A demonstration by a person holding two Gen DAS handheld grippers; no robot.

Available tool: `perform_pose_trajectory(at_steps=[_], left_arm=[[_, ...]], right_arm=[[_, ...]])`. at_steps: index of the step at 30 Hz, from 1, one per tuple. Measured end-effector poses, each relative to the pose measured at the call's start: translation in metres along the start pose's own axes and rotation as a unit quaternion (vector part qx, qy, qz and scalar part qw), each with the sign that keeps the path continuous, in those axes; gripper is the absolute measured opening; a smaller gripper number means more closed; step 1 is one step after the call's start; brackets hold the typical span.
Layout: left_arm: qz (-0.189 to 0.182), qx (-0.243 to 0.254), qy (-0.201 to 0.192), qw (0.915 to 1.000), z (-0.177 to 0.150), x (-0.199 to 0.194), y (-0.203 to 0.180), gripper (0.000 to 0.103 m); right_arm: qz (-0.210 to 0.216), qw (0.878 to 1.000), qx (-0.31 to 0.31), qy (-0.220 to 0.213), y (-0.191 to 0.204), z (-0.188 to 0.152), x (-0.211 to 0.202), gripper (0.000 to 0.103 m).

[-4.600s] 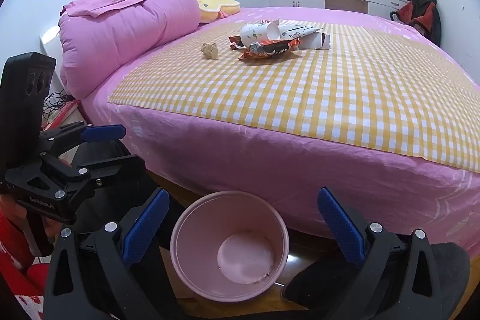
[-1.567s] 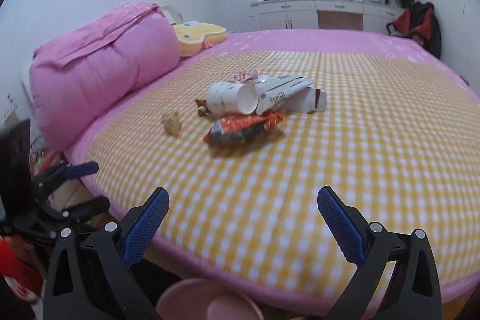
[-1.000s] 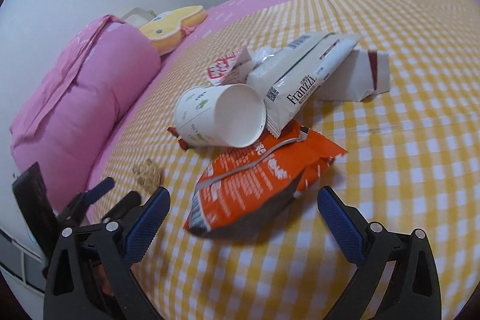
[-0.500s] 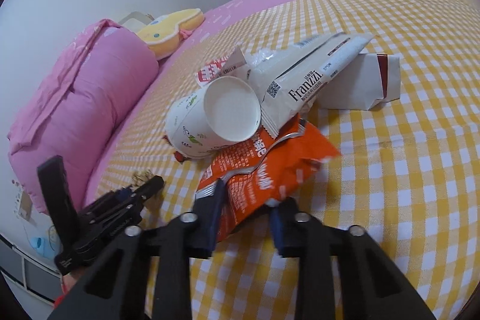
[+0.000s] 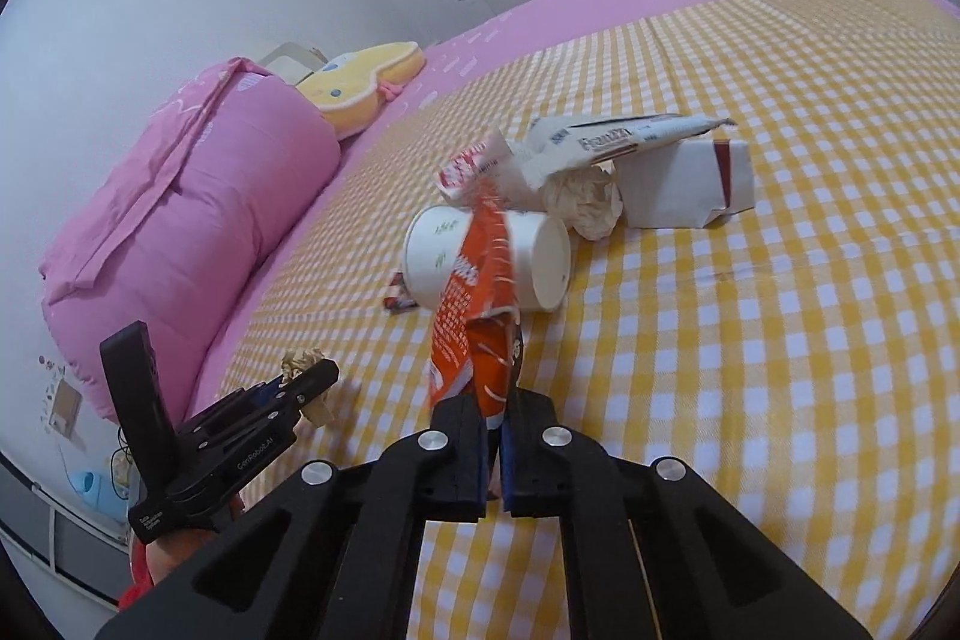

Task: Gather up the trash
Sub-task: 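Carry both items to the pink bin and open both tools to drop them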

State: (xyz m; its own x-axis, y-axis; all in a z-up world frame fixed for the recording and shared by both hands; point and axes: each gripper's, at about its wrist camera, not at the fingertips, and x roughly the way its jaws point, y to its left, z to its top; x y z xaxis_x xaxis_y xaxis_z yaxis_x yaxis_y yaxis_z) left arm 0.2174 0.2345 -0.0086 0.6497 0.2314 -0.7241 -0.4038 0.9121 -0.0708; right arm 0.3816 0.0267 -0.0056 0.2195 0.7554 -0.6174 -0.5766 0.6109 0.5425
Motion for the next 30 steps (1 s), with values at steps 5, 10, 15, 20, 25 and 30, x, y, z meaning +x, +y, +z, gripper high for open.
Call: perform_pose_trajectory(at_steps=[5, 10, 15, 20, 25, 30], left_arm=[[-0.014, 0.001, -0.013, 0.9998, -0.009, -0.027, -0.009, 0.026], [-0.034, 0.013, -0.021, 0.9991, -0.025, -0.056, -0.024, 0.026], [-0.058, 0.033, -0.03, 0.9973, -0.047, -0.092, -0.043, 0.026], [-0.086, 0.033, -0.032, 0.9953, -0.074, -0.123, -0.056, 0.027], [-0.11, 0.03, -0.028, 0.993, -0.103, -0.148, -0.065, 0.027], [-0.123, 0.036, -0.018, 0.9917, -0.132, -0.164, -0.074, 0.027]], right_arm=[[-0.007, 0.999, -0.028, -0.021, 0.009, -0.011, -0.03, 0.006], [-0.003, 0.999, -0.036, -0.024, 0.008, -0.026, -0.064, 0.006], [0.004, 0.998, -0.055, -0.008, 0.011, -0.047, -0.094, 0.007], [-0.009, 0.995, -0.097, -0.005, 0.019, -0.083, -0.128, 0.007], [0.003, 0.994, -0.107, 0.014, 0.023, -0.118, -0.149, 0.007], [0.011, 0.994, -0.101, 0.045, 0.022, -0.153, -0.158, 0.007]])
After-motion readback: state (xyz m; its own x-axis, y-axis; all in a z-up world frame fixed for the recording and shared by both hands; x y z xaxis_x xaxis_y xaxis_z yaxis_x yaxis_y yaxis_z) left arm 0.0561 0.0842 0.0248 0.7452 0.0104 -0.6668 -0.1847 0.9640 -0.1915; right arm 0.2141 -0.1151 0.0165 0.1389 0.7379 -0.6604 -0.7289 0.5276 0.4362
